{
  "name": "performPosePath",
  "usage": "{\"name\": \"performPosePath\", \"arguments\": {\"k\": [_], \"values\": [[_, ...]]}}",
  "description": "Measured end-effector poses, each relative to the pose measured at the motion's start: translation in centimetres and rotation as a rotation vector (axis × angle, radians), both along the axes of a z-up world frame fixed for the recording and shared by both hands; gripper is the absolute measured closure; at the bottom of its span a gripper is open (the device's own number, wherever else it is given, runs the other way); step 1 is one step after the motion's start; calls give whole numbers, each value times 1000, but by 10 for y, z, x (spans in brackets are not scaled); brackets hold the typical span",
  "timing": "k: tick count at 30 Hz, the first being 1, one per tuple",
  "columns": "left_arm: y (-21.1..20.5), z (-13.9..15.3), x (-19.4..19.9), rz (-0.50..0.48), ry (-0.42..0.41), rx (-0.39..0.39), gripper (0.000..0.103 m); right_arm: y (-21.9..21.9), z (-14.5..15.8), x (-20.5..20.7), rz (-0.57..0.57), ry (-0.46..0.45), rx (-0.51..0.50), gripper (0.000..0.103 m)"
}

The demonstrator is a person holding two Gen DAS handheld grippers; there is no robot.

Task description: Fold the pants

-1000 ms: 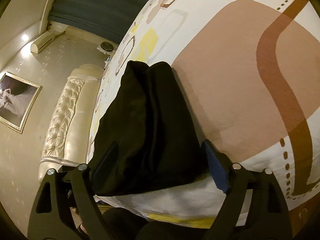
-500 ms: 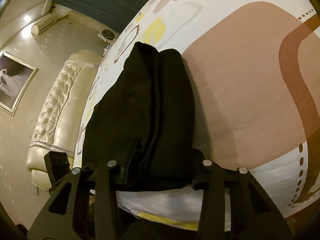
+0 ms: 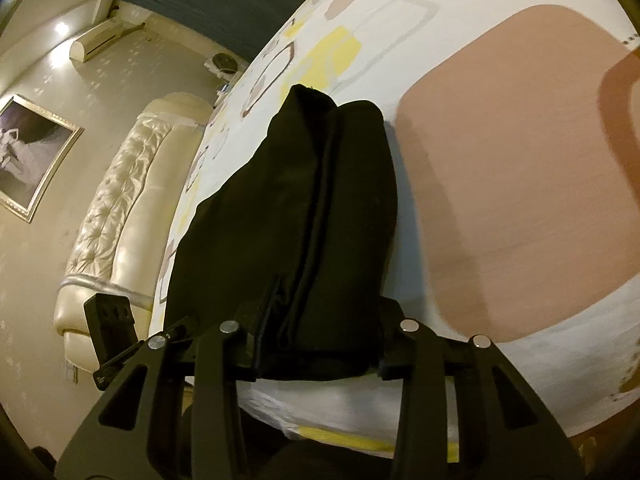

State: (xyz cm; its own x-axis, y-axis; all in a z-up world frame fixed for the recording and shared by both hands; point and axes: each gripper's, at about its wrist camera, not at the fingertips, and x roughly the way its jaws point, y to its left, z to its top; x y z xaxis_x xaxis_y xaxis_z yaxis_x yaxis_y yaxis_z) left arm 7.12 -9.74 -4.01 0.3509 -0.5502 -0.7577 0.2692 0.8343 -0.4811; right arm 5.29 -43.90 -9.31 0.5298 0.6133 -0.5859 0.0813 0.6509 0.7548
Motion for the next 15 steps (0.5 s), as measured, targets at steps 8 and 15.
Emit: {"name": "performPosePath", "arguments": {"k": [8,15], "values": [[43,8,-7,61,-1,40,57,49,1,14,83,3,25,66],[76,10,-14,102,0,49,57,83,6,20,140,-6,37,66]]}}
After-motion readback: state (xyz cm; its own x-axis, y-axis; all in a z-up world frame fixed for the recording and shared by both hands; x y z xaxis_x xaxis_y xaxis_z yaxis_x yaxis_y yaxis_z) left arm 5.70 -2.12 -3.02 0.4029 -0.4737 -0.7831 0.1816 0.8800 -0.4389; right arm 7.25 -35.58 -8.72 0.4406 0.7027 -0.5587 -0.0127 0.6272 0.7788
